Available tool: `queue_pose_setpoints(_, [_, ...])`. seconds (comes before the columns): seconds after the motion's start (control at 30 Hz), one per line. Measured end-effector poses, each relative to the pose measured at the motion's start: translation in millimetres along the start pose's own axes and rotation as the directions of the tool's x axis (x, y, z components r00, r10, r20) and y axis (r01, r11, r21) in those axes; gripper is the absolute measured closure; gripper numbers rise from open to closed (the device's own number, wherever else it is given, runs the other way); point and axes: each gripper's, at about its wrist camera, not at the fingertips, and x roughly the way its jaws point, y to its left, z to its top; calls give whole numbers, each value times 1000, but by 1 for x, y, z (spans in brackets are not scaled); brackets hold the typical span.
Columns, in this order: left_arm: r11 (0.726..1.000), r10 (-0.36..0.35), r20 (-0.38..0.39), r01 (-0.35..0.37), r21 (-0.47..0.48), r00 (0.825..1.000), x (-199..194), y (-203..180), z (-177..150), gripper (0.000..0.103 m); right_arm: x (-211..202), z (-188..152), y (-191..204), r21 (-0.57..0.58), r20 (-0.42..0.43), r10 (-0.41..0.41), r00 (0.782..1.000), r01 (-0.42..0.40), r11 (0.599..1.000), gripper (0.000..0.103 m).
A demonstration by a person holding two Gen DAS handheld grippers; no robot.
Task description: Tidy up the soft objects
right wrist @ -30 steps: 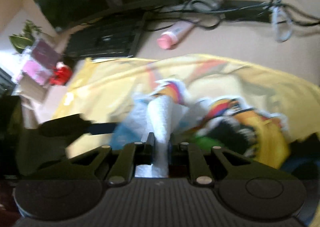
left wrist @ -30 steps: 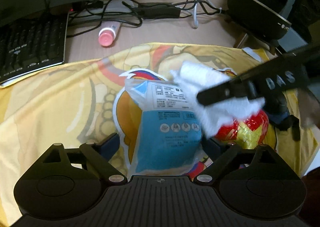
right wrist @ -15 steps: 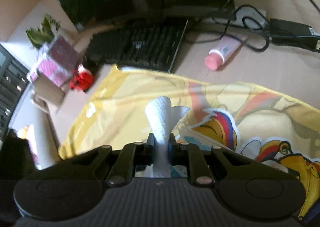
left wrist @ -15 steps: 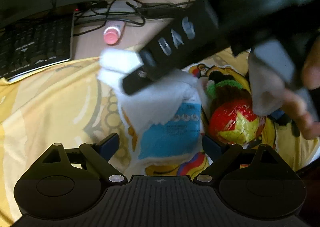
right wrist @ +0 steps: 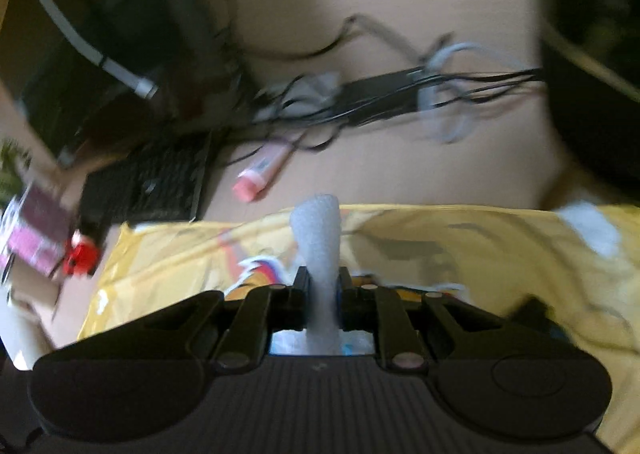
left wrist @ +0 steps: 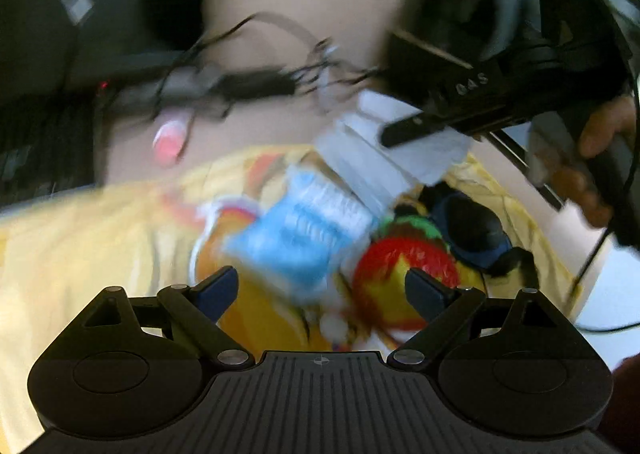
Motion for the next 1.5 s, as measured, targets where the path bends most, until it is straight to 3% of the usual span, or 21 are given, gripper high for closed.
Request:
queue_pose_setpoints(0.1, [987,17,6,-18,162,1000,26,0,14,7,-27,-9,-24,33,32,-95,995,94,995,89])
queue_pose_setpoints(0.23, [980,9,-54,2,200,999,61,8,27,7,-63,-30,-67,111,40,-190,981,185,976,89])
queue_pose_setpoints(0.4, [988,110,-90,-99,121,990,81,9,31,10,-74,-62,-127,197,-18,-294,956,292,936,89])
queue_pose_setpoints(0.43, [986,139,-96,-129,102,986,81,7,30,28,-71,-66,-134,200,-29,-298,954,298,933,89])
queue_pose_setpoints(0.47, [983,165,-111,-155,96,980,81,6,30,35,-67,-71,-142,202,-40,-302,952,304,931,89])
queue_pose_setpoints(0.63, [950,307,-162,-312,-8,938,69,13,24,35,-51,-69,-147,143,-28,-283,959,284,948,88])
queue_pose_setpoints(0.8, [917,353,-186,-378,-126,917,52,14,11,30,-35,-62,-146,70,-7,-255,967,255,964,85])
queue_pose_setpoints(0.9, [893,395,-171,-421,-159,903,42,8,5,14,-33,-58,-146,45,3,-246,969,245,968,83])
queue_pose_setpoints(0.93, [883,411,-164,-437,-170,897,37,6,3,9,-33,-58,-146,37,6,-242,970,242,970,80])
queue_pose_setpoints(1.03, [865,453,-144,-473,-166,880,25,-3,-1,9,-38,-61,-146,20,22,-245,969,245,969,60])
queue_pose_setpoints(1.1, [855,472,-138,-491,-170,871,15,-9,-3,7,-45,-64,-146,35,36,-255,966,254,967,55])
queue_pose_setpoints(1.17, [855,468,-122,-483,-189,875,4,-11,-3,4,-55,-67,-145,66,57,-256,965,252,965,52])
queue_pose_setpoints(1.27, [861,460,-88,-468,-200,884,-6,-13,1,2,-73,-68,-141,105,107,-244,964,233,967,32])
queue_pose_setpoints(1.4, [864,450,-50,-449,-226,891,-10,-16,1,1,-88,-71,-125,111,163,-261,952,245,963,27])
queue_pose_setpoints(1.5, [889,383,-65,-387,-247,921,-12,-30,-4,0,-95,-82,-101,72,173,-271,947,262,962,23])
